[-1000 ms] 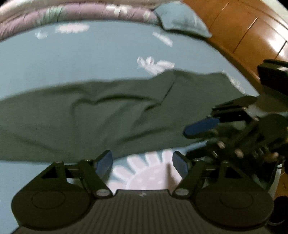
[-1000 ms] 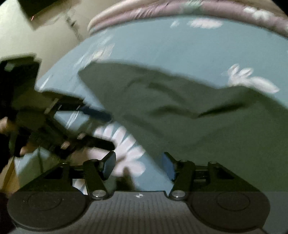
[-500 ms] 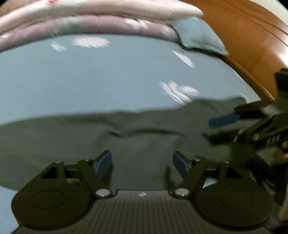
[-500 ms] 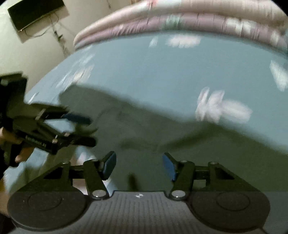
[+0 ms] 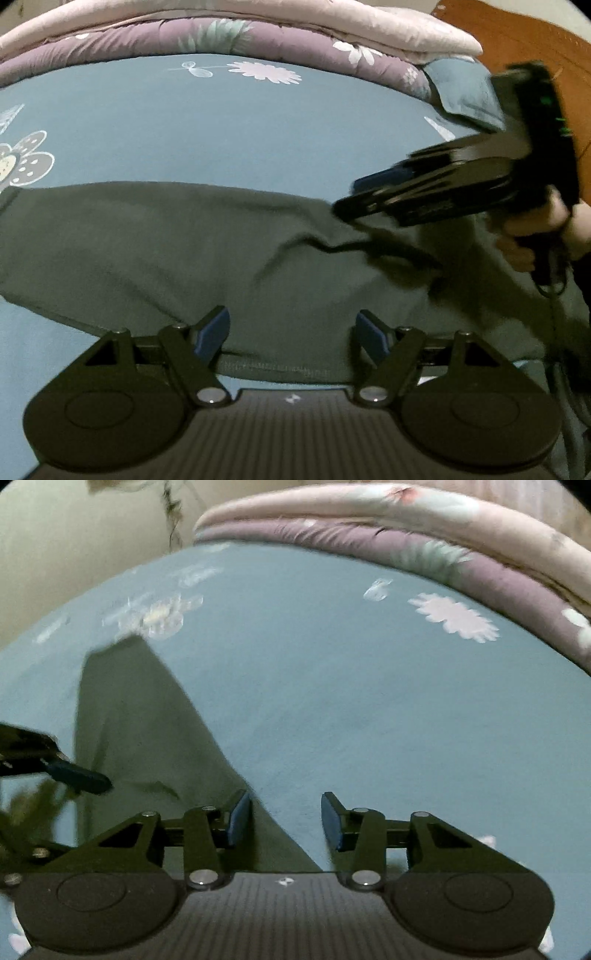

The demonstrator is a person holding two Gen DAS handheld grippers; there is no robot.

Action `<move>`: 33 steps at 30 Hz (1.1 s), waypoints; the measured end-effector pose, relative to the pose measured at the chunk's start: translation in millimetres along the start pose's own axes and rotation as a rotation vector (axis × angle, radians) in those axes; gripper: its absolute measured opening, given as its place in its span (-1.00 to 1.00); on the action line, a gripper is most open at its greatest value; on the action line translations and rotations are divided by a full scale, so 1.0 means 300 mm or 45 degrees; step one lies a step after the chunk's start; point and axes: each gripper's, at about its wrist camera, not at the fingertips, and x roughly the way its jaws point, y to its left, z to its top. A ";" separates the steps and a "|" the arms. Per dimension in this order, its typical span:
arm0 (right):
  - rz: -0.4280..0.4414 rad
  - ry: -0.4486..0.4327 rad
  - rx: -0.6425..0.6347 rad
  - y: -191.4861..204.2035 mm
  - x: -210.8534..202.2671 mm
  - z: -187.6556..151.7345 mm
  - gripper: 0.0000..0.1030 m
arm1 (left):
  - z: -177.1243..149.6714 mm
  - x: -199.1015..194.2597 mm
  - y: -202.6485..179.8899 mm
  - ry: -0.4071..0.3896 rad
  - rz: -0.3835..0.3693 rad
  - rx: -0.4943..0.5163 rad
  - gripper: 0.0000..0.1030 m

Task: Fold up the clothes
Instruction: 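Fold the gripped edge over the pants with the right gripper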

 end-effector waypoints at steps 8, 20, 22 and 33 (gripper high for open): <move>0.041 0.023 -0.198 0.115 0.009 -0.031 -0.91 | -0.012 0.011 -0.023 -0.018 0.010 0.030 0.58; -0.042 -0.038 -0.097 0.080 0.012 -0.001 -0.76 | 0.041 -0.018 0.059 -0.056 -0.001 -0.059 0.54; -0.063 -0.073 -0.024 0.064 -0.041 -0.014 -0.62 | 0.026 -0.011 0.065 -0.019 0.000 -0.053 0.57; -0.017 -0.008 0.152 0.084 -0.263 -0.211 -0.37 | 0.060 0.004 0.219 -0.054 0.339 -0.080 0.57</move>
